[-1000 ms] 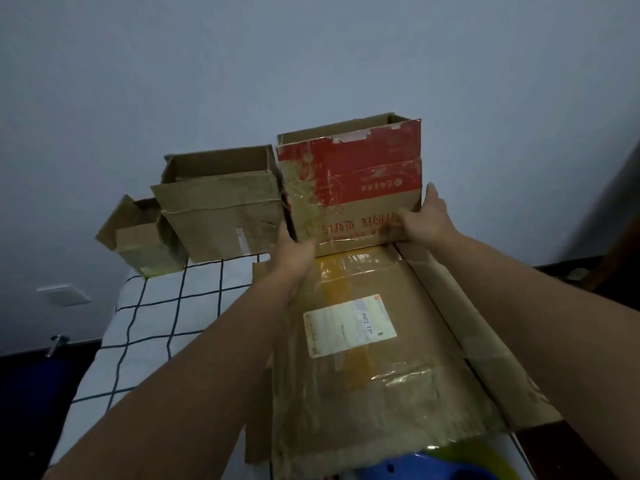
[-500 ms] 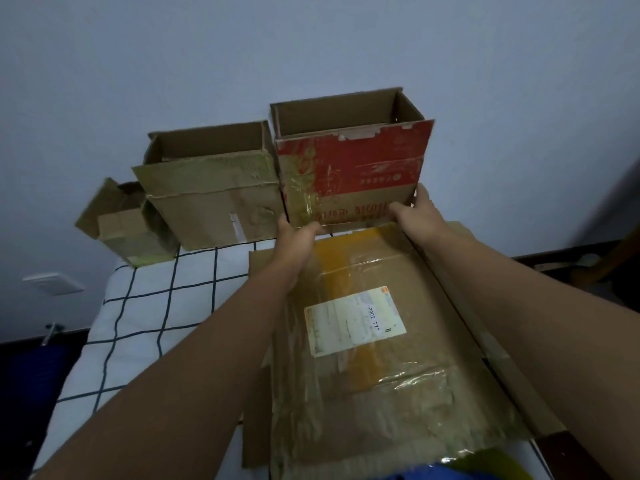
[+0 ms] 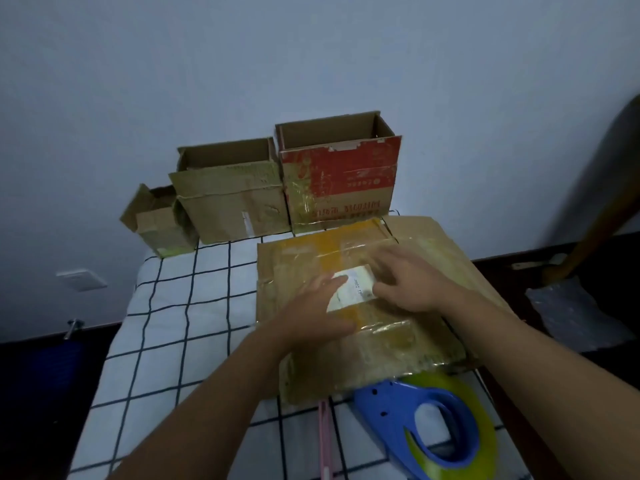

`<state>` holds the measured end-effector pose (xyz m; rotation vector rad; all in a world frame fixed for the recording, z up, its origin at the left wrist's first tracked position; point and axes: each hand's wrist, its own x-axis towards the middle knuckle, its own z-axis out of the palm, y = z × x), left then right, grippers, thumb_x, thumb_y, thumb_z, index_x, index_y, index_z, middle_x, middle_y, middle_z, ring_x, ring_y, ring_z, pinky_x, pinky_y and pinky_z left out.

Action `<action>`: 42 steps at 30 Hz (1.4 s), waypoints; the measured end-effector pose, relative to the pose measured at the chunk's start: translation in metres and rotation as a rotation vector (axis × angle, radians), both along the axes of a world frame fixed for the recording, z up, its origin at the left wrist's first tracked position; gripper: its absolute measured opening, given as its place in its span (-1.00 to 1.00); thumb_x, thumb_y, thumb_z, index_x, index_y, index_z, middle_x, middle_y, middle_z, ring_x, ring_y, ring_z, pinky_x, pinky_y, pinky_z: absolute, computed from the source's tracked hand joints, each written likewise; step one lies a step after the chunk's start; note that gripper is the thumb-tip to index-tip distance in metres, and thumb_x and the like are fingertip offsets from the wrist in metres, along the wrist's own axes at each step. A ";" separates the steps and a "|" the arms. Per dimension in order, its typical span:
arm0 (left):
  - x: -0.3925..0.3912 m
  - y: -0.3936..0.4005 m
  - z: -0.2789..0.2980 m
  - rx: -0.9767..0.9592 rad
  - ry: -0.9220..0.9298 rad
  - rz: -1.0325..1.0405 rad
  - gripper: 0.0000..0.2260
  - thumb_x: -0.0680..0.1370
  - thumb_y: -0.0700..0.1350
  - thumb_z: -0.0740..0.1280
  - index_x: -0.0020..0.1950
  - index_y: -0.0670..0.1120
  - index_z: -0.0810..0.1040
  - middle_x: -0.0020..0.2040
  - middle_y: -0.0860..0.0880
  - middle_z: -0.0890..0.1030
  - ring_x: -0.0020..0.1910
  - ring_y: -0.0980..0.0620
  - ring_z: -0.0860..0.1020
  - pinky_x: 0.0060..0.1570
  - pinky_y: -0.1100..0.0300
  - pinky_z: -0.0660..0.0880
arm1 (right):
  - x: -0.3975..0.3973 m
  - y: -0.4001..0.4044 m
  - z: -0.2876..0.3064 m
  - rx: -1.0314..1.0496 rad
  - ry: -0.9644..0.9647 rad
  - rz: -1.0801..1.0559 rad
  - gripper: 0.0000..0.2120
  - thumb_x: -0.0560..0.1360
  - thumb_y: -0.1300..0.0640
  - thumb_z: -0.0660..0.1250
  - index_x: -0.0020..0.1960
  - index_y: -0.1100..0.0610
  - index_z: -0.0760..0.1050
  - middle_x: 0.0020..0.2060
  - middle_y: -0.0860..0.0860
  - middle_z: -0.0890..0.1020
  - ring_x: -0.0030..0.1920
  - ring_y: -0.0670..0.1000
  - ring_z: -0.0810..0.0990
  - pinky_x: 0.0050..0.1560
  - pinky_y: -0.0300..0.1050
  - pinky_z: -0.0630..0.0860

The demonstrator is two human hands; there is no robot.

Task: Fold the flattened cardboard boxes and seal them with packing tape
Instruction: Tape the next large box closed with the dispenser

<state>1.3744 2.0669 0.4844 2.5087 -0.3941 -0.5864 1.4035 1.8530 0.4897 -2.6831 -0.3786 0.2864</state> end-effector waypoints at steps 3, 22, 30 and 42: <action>-0.045 0.016 0.010 0.042 0.042 0.095 -0.26 0.52 0.12 0.39 0.59 0.09 0.07 0.61 0.05 -0.03 0.55 -0.05 0.09 0.44 0.02 0.23 | -0.041 -0.012 0.005 -0.208 0.169 0.149 -0.14 0.36 -0.35 0.19 0.58 -0.13 0.03 0.59 -0.05 0.04 0.58 0.05 -0.06 0.53 0.23 -0.02; -0.088 0.015 0.111 -1.036 0.193 0.884 -0.70 0.57 -0.41 0.19 0.24 -0.22 0.55 -0.04 -0.11 0.60 -0.17 -0.02 0.56 -0.13 0.09 0.58 | -0.131 -0.017 0.089 -0.294 -0.301 -0.089 -0.54 0.62 0.13 0.09 0.51 -0.05 0.23 0.50 -0.02 0.32 0.48 0.05 0.27 0.49 0.11 0.16; -0.118 0.037 0.191 -1.336 0.023 0.888 -0.81 0.55 -0.38 0.26 0.12 -0.24 0.58 0.02 -0.18 0.58 -0.11 0.00 0.58 -0.24 0.25 0.58 | -0.153 0.010 0.136 -0.142 -0.531 -0.084 -0.44 0.60 -0.08 0.22 0.55 -0.03 0.18 0.43 0.00 0.44 0.37 0.09 0.44 0.40 0.12 0.31; -0.182 0.131 0.235 -1.161 -0.679 0.999 -0.62 0.63 0.03 0.26 0.42 0.01 0.31 0.04 0.03 0.51 -0.02 0.09 0.50 -0.03 0.22 0.46 | -0.178 0.104 0.194 0.628 -0.640 -0.096 -0.89 0.63 0.12 0.24 0.11 -0.05 0.45 -0.16 -0.14 0.58 -0.10 -0.02 0.53 -0.12 -0.12 0.41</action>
